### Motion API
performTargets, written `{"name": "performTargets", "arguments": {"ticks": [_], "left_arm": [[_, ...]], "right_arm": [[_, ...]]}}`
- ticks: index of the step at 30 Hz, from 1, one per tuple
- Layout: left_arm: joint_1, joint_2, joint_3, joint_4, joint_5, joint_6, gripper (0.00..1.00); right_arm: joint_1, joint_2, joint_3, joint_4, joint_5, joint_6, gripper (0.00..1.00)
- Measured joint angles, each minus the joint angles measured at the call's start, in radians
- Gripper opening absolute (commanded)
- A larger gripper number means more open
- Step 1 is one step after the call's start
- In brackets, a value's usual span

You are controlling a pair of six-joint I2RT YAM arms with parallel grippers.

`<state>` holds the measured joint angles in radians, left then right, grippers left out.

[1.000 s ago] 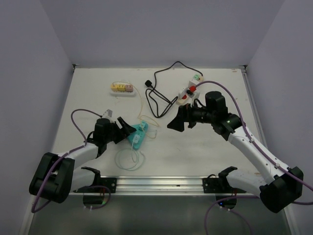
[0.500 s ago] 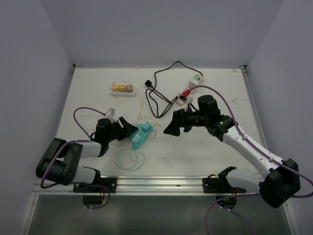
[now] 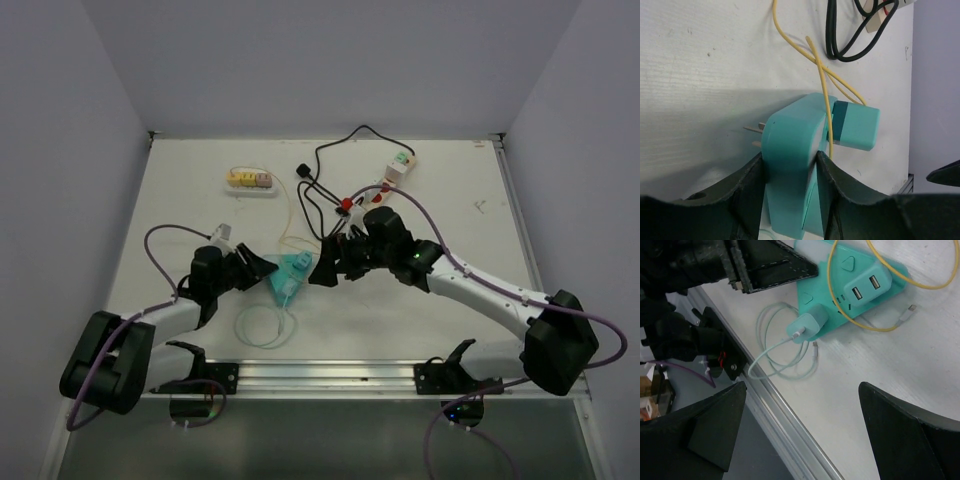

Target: Pull the plug off the socket

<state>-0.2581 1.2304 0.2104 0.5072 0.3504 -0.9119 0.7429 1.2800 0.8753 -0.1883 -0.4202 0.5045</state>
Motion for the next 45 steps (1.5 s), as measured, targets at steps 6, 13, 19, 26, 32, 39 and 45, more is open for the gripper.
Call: {"name": "performTargets", "arguments": {"ticks": [6,13,19,26,32,39,45], "left_arm": [[0.000,-0.140,0.004,-0.118,-0.055,0.023,0.00],[0.000,-0.217,0.016,-0.204,-0.100,0.051,0.00],[0.000,-0.249,0.025,-0.253,-0.121,0.073,0.00],[0.000,-0.273,0.042,-0.303,-0.151,0.099,0.00],[-0.001,-0.275,0.050,-0.314,-0.169,0.113,0.00],[-0.005,-0.275,0.058,-0.325,-0.209,0.116,0.00],[-0.013,-0.275,0.084,-0.374,-0.254,0.120,0.00]], "right_arm": [[0.086,0.114,0.050,0.019,0.156,0.158,0.99],[0.146,0.242,0.134,0.024,0.274,0.328,0.99],[0.159,0.354,0.172,0.050,0.320,0.424,0.89],[0.179,0.474,0.228,0.055,0.359,0.480,0.72],[0.200,0.555,0.282,0.097,0.350,0.514,0.56],[0.201,0.597,0.299,0.121,0.337,0.548,0.12],[0.198,0.596,0.300,0.127,0.332,0.555,0.00]]}}
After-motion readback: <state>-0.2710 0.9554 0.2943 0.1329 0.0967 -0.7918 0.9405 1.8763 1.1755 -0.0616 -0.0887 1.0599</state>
